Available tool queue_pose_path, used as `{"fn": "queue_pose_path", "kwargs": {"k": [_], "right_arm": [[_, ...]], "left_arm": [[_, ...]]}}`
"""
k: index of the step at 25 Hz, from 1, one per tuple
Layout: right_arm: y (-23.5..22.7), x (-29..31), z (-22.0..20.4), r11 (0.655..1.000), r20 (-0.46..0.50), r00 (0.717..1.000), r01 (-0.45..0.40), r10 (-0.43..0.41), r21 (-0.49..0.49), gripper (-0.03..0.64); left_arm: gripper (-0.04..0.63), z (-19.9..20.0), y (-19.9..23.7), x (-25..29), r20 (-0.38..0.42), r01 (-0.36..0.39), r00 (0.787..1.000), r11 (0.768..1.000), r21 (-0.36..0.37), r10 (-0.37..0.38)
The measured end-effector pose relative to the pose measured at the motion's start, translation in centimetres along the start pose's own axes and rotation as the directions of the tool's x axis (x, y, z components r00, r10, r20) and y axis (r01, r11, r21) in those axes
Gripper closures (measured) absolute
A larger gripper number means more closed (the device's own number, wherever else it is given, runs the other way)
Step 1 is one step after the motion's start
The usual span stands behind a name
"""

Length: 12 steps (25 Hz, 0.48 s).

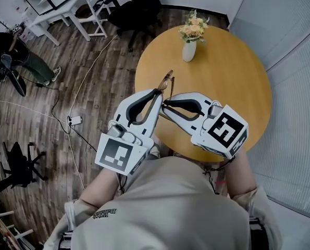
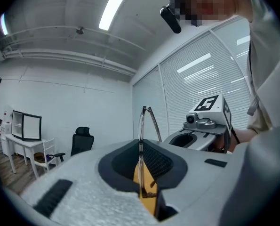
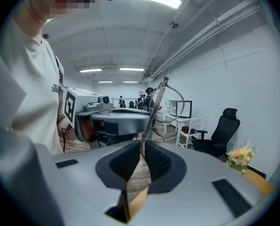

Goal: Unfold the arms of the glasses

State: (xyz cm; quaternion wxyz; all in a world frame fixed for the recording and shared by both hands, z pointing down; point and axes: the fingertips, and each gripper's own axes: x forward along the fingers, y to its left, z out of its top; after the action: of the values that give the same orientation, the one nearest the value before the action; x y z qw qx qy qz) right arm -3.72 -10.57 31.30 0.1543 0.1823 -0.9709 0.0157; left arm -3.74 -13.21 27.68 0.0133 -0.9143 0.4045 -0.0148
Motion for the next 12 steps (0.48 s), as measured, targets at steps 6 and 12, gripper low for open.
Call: {"fn": "queue_pose_path", "kwargs": {"k": [6, 12], "right_arm": [[-1.4, -2.0, -0.2, 0.998, 0.007, 0.998, 0.060, -0.060, -0.007, 0.568], [-3.4, -4.9, 0.2, 0.987, 0.019, 0.988, 0.157, -0.156, -0.030, 0.568]], "left_arm": [[0.555, -0.1, 2.0, -0.3, 0.015, -0.040, 0.999, 0.998, 0.057, 0.040], [0.555, -0.9, 3.3, -0.4, -0.013, -0.072, 0.997, 0.995, 0.074, 0.074]]}}
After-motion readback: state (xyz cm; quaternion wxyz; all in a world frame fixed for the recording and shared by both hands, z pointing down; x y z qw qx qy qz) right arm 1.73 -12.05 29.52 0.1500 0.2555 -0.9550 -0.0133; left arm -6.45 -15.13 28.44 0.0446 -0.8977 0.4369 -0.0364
